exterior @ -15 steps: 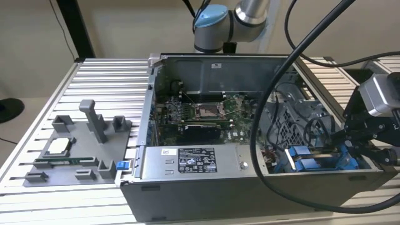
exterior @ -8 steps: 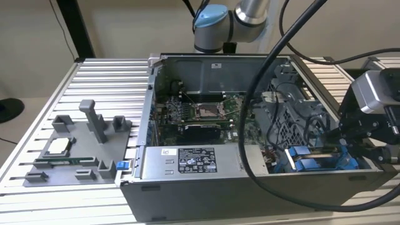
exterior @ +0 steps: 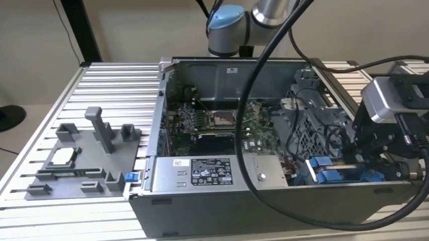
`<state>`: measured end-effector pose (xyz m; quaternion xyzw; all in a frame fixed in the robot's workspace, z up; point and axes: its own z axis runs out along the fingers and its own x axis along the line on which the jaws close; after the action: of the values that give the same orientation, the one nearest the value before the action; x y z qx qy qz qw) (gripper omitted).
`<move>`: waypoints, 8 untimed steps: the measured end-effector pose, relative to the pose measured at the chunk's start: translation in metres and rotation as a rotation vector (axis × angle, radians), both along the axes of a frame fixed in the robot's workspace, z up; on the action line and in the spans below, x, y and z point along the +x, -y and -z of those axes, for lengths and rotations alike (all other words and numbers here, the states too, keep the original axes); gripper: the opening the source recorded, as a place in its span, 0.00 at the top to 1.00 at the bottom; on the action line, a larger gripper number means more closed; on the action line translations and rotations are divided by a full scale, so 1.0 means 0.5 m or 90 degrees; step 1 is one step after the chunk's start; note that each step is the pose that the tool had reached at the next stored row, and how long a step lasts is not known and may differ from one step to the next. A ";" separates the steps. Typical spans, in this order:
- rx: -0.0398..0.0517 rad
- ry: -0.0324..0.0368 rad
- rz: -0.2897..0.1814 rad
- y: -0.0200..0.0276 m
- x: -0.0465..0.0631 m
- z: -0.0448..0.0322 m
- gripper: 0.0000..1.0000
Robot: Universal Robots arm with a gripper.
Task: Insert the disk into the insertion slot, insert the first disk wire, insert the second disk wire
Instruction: 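Insert the second disk wire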
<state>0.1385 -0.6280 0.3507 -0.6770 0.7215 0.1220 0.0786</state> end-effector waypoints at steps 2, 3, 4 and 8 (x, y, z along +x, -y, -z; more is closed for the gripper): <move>-0.0163 0.0116 0.000 -0.0078 -0.002 0.000 1.00; -0.0215 0.0187 0.000 -0.0124 -0.003 0.000 1.00; -0.0278 0.0252 0.000 -0.0167 -0.004 0.000 1.00; -0.0656 0.0431 0.000 -0.0293 -0.012 0.000 1.00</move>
<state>0.1322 -0.6133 0.3505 -0.6841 0.7236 0.0617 0.0680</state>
